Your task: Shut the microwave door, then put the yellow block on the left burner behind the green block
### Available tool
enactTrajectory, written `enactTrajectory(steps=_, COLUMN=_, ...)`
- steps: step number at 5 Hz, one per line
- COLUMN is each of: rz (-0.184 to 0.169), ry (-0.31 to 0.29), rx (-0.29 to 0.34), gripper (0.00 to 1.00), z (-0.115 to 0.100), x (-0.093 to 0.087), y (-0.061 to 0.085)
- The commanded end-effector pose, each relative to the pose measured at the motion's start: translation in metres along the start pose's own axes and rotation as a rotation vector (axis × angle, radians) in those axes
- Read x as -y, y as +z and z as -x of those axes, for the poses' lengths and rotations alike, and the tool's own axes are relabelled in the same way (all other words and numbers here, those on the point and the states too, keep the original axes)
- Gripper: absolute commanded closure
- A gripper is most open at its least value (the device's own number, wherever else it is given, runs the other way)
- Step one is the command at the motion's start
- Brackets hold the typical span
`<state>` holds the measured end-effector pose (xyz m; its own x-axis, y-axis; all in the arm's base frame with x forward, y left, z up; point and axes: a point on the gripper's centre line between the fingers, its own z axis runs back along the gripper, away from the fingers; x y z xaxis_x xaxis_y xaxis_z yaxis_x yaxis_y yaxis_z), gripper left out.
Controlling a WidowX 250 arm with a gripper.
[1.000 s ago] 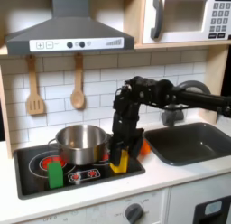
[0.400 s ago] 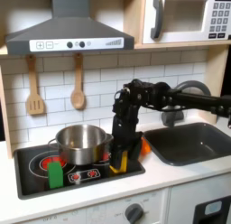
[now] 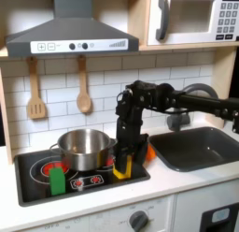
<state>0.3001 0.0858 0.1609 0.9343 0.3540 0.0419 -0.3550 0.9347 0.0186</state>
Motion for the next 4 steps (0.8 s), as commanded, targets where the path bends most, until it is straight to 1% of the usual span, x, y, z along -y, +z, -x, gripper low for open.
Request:
enactTrajectory(steps=1, rz=0.024, ry=0.025, rx=-0.012, gripper=0.0, z=-0.0011, x=-0.002, y=0.003)
enactTrajectory(steps=2, rz=0.025, ry=0.034, rx=-0.005, gripper=0.0, z=-0.0041, x=-0.0025, y=0.0068)
enactTrajectory(steps=3, rz=0.033, ry=0.023, rx=0.005, gripper=0.0, z=-0.0072, x=-0.0025, y=0.0083)
enactTrajectory(steps=4, rz=0.045, ry=-0.005, rx=-0.006, gripper=0.0, z=-0.0089, x=-0.0069, y=0.0042)
